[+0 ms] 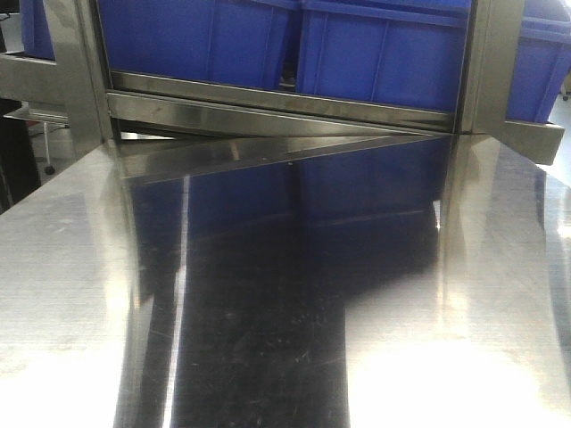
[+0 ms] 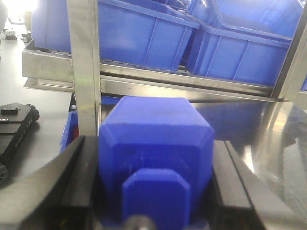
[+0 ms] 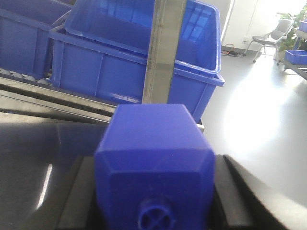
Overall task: Pick and sort blue part to right shelf
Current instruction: 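Raise the left gripper with the part and withdraw from the table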
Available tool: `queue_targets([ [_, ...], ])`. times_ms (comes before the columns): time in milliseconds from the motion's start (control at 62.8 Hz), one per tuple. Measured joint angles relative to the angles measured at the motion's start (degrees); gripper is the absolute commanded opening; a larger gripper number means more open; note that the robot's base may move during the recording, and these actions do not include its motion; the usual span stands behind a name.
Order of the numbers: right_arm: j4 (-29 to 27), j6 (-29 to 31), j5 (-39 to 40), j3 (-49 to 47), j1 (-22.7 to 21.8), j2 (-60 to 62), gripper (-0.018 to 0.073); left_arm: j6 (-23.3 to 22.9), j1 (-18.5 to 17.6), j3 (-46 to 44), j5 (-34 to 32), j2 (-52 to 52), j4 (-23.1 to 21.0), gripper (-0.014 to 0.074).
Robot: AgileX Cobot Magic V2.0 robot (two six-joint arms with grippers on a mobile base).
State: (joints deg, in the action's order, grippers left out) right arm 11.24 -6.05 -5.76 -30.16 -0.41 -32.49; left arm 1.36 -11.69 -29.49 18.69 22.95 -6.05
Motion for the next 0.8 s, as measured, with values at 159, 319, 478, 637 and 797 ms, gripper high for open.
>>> queue_targets([
  [159,0.0,0.0,0.0,0.0,0.0,0.0,0.034,0.0,0.0,0.0,0.0,0.0,0.0,0.028],
  [319,0.0,0.0,0.0,0.0,0.0,0.0,0.034,0.0,0.0,0.0,0.0,0.0,0.0,0.028],
  [478,0.0,0.0,0.0,0.0,0.0,0.0,0.034,0.0,0.0,0.0,0.0,0.0,0.0,0.028],
  [637,0.0,0.0,0.0,0.0,0.0,0.0,0.034,0.0,0.0,0.0,0.0,0.0,0.0,0.0279],
  [797,0.0,0.0,0.0,0.0,0.0,0.0,0.034,0.0,0.0,0.0,0.0,0.0,0.0,0.028],
])
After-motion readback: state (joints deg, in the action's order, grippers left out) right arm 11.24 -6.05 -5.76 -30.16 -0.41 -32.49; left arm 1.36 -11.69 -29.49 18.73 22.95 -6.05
